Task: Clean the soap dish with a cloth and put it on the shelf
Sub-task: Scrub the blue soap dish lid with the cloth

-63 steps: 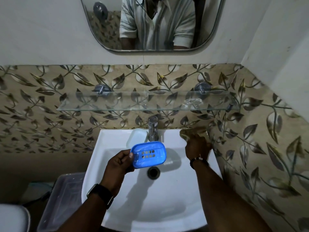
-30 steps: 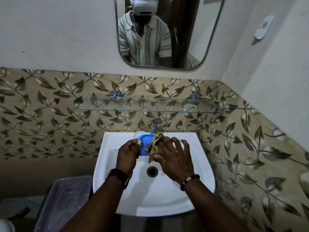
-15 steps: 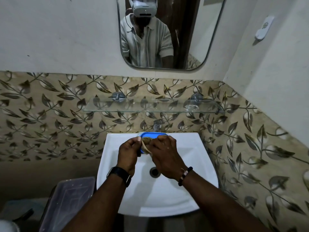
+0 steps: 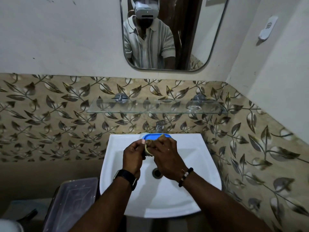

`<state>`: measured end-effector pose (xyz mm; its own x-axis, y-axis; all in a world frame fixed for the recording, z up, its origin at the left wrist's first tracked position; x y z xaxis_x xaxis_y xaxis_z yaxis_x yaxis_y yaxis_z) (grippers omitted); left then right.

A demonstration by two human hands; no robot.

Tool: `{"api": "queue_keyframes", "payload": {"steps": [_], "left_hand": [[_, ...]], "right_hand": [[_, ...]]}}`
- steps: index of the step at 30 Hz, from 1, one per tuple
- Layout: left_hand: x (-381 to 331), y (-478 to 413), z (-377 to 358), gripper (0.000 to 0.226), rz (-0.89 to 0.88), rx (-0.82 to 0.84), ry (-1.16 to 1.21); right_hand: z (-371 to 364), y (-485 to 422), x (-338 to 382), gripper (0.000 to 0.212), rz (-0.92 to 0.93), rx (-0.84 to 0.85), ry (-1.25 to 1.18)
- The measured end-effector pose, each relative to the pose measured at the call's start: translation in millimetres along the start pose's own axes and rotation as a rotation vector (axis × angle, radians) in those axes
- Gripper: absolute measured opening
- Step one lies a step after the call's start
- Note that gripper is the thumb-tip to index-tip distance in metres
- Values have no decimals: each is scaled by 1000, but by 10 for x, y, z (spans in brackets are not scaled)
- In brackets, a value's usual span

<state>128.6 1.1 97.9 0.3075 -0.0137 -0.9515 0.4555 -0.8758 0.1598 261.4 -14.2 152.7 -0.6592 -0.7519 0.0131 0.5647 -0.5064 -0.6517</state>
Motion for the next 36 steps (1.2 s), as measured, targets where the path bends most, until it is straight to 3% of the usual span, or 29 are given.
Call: {"api": "queue_keyframes", "payload": {"steps": [2,7,12,16,19,22,28,31,36], "left_hand": [[-17,7,-17,19,14,46,-25],[-129,10,-51,17,45,59,14],[-219,-62,49,16,-11,-1,-10],[-209,-106,150,16,-10,-96,42],[-174,-150,158,16,33,-122,96],[-88,-75,71,19,71,-47,136],[-152,-82,115,23,-9,-7,88],[-225,-124,155,19,-36,-35,61],[-228,-202,224,13,-52,-88,54]], "right_hand": [[51,-30,-36,42,-3,20,40],[61,-189,-37,40,-322,30,-130],[136,-185,-149,40,-27,191,-71],[166,-120,-347,37,106,137,180],[48,-86,-151,39,75,49,122],[-103,-142,93,43,92,73,20],[-77,-149,-54,57,73,189,206],[-61,-191,-158,65,-30,191,296],[-60,-240,-187,57,-92,141,351]]}}
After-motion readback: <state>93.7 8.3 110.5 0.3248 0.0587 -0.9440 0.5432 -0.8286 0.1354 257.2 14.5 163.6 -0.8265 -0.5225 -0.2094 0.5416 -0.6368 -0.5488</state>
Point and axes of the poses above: each hand's wrist, its own y-axis away from the middle knuckle, its own z-axis out of the back of the hand, x = y × z, the point moved 6 cm from there along -y, towards the middle knuckle, and after that the axes turned 7 degrees about -x, right-handed, at the moved point
